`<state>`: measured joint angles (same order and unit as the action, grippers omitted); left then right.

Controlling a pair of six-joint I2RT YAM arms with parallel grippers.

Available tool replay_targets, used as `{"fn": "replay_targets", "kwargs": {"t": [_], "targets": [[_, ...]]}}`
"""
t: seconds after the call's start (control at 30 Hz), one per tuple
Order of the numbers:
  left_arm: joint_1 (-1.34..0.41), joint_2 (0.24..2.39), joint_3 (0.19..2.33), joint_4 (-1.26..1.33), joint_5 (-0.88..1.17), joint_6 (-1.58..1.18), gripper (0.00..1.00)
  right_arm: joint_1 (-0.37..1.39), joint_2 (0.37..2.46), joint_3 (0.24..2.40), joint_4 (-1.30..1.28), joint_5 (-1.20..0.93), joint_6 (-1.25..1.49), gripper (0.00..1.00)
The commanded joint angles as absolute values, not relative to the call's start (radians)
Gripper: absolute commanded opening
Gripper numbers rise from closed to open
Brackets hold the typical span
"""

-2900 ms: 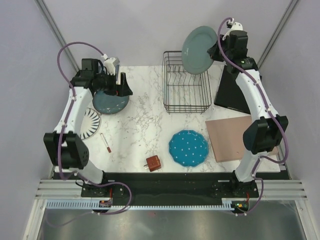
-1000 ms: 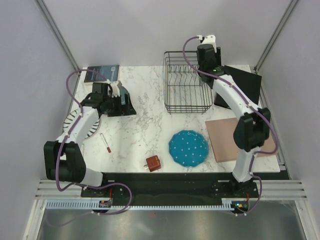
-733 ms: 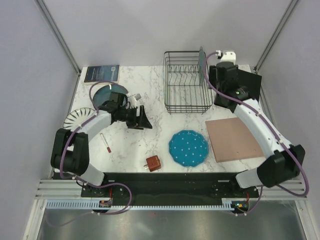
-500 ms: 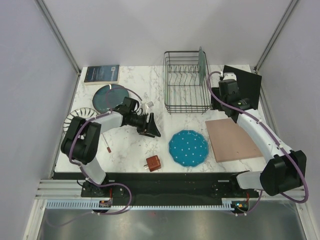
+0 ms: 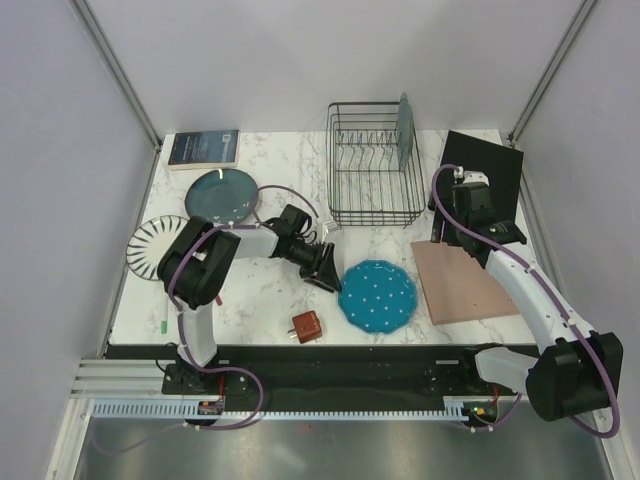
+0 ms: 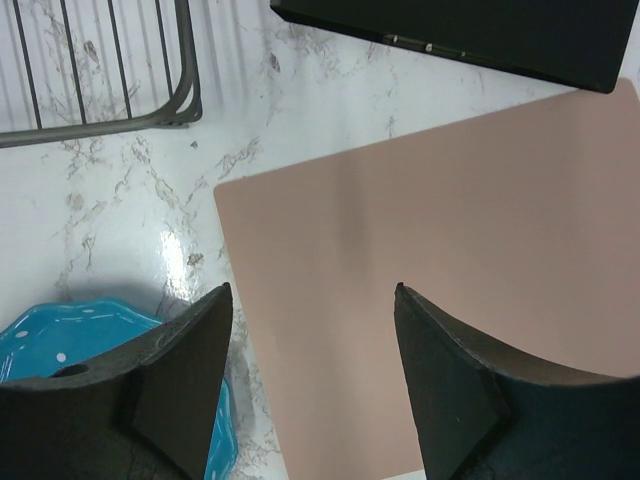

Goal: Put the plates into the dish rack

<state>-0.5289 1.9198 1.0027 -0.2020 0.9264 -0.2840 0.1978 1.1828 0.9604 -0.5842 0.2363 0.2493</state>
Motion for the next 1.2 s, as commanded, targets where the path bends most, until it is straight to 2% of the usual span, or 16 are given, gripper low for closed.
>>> {"fn": "replay_targets", "kwargs": {"t": [0.0,0.1,0.17,0.2,0.27,0.3,0.37,0.53,0.67,0.7,0.83,1.17], "targets": [[-0.541,1.971,1.048,-0.134,0.928,-0.357,0.49,0.192,1.154,0.93,-0.581,0.203,0.281,0.73],[-0.557,2.0,1.061,-0.118,0.917,-0.383,0.47,0.192,1.157,0.916,-0.581,0.196,0.287,0.73],[-0.56,2.014,1.058,-0.1,0.894,-0.403,0.36,0.192,1.163,0.907,-0.574,0.187,0.298,0.73],[-0.56,2.019,1.061,-0.1,0.888,-0.417,0.27,0.193,1.169,0.905,-0.569,0.181,0.299,0.73],[-0.56,2.031,1.072,-0.11,0.867,-0.423,0.19,0.192,1.177,0.902,-0.56,0.164,0.313,0.74],[-0.56,2.033,1.075,-0.126,0.864,-0.422,0.1,0.192,1.184,0.902,-0.557,0.158,0.313,0.74],[-0.554,2.023,1.074,-0.147,0.847,-0.414,0.03,0.193,1.193,0.91,-0.557,0.137,0.316,0.74],[-0.464,1.91,1.017,-0.201,0.841,-0.388,0.02,0.195,1.223,0.914,-0.555,0.057,0.313,0.75],[-0.355,1.87,0.997,-0.256,0.85,-0.344,0.02,0.193,1.235,0.87,-0.516,-0.148,0.282,0.77],[-0.336,1.87,0.994,-0.265,0.851,-0.319,0.02,0.193,1.244,0.856,-0.502,-0.29,0.272,0.77],[-0.265,1.878,0.989,-0.284,0.861,-0.285,0.02,0.204,1.288,0.773,-0.353,-0.527,0.311,0.75],[-0.267,1.979,0.97,-0.299,0.894,-0.204,0.02,0.239,1.402,0.626,-0.078,-0.591,0.454,0.76]]}}
